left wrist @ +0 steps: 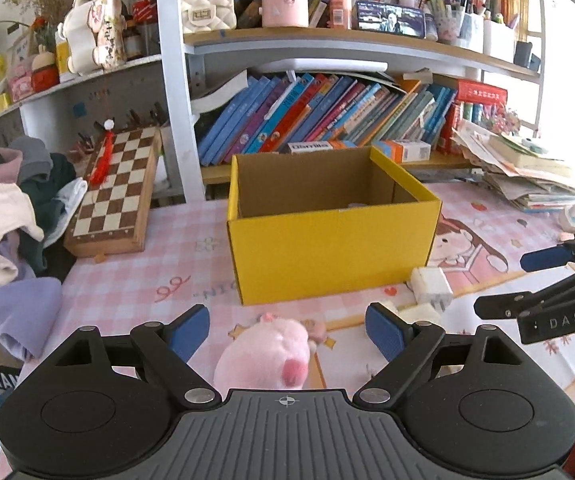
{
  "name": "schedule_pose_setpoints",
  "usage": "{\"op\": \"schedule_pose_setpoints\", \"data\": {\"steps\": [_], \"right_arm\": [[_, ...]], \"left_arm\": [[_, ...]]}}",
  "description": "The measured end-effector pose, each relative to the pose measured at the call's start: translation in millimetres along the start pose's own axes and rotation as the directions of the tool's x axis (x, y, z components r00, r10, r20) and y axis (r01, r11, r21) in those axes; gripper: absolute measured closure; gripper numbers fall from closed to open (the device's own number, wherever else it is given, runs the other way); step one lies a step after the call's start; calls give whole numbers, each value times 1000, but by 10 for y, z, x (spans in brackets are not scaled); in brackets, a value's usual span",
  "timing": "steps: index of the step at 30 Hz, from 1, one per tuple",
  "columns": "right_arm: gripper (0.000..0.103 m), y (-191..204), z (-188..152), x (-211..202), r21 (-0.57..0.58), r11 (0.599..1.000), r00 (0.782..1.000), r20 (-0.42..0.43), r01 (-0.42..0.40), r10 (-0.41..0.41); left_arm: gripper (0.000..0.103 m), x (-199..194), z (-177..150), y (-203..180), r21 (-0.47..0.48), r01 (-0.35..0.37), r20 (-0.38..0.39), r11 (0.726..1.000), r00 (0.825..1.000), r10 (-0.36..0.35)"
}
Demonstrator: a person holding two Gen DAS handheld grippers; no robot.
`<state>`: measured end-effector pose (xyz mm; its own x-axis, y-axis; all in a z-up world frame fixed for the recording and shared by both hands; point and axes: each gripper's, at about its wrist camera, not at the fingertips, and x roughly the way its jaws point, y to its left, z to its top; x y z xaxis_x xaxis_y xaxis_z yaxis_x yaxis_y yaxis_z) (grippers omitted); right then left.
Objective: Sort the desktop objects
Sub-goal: 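Move right gripper toward the cream wristwatch on the table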
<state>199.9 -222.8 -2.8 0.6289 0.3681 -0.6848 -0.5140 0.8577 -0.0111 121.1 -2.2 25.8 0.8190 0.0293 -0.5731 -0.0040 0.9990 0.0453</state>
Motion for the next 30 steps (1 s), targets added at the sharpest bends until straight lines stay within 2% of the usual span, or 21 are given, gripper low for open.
{"op": "schedule_pose_setpoints", "data": {"steps": [9,17,30], "right_arm": [[14,337,-188,-139,19,999,999,-19,39,-38],[12,574,-364,-217,24,998,997,-52,59,-58],[10,841,-604,-201,20,999,990,-137,45,-42]], "left_arm": [[15,-146,-170,60,51,65,-19,997,998,-64],[15,-207,-331,110,77,106,-65,991,993,-101],[15,-235,-644,140,80,163,-159,983,976,-148]]}}
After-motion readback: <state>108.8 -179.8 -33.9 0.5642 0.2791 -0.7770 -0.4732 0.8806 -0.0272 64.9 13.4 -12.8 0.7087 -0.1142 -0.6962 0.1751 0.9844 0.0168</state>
